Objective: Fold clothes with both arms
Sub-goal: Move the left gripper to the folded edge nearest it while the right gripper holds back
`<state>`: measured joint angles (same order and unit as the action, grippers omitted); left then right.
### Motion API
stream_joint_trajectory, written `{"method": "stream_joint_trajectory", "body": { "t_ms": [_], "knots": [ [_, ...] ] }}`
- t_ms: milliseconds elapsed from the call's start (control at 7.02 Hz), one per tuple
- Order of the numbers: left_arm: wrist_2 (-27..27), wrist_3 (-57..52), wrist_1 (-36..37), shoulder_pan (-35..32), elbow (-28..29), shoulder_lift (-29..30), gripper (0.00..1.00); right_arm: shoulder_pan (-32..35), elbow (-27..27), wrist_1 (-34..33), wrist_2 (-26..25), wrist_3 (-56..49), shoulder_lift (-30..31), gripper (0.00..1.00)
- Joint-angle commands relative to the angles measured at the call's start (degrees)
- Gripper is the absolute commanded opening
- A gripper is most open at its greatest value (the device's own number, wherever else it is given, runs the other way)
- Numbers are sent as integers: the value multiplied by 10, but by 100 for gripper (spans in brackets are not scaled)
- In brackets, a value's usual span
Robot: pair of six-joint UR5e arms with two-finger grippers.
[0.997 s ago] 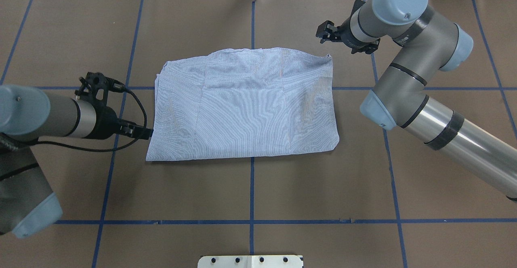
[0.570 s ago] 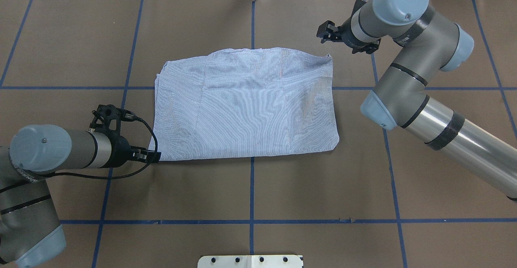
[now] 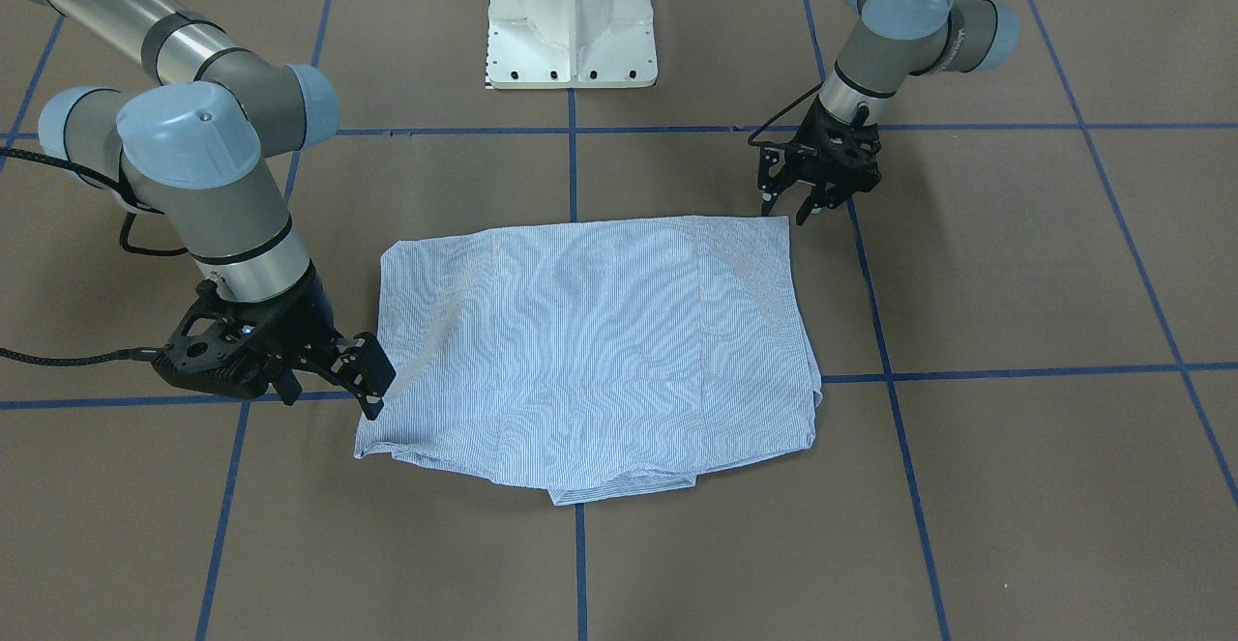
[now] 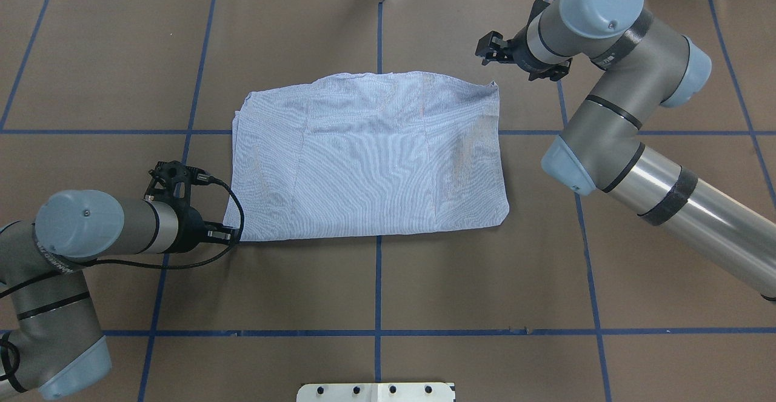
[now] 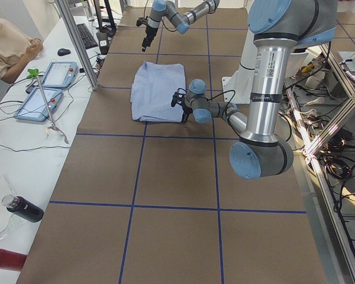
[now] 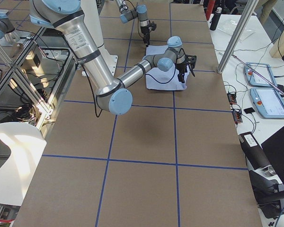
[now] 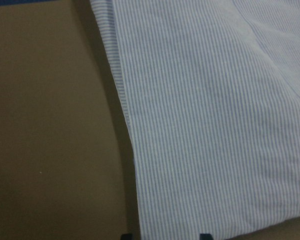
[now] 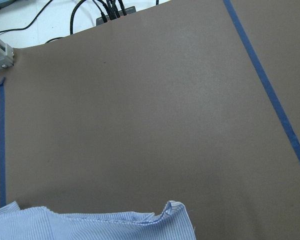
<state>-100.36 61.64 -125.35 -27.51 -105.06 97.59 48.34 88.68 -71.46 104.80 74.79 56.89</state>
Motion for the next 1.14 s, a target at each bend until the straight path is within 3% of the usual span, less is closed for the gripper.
{"method": "stream_joint_trajectory", "body": {
  "t_ms": [0, 142, 285, 427, 570, 997],
  "knots": [
    [0, 1, -1, 0, 10, 7, 54, 0, 0, 0, 0, 0, 1, 100],
    [0, 1, -1, 0, 10, 7, 54, 0, 0, 0, 0, 1, 2, 100],
    [0, 1, -1, 0, 9, 6, 44, 0, 1, 0, 0, 0, 2, 100],
    [0, 3, -1, 1, 9, 5, 20, 0, 1, 0, 0, 1, 2, 100],
    [-1, 3, -1, 1, 8, 4, 3, 0, 1, 1, -1, 1, 2, 100],
    [-3, -5, 1, -2, -5, -4, 0, 0, 1, 1, -2, 0, 2, 100]
  ]
}}
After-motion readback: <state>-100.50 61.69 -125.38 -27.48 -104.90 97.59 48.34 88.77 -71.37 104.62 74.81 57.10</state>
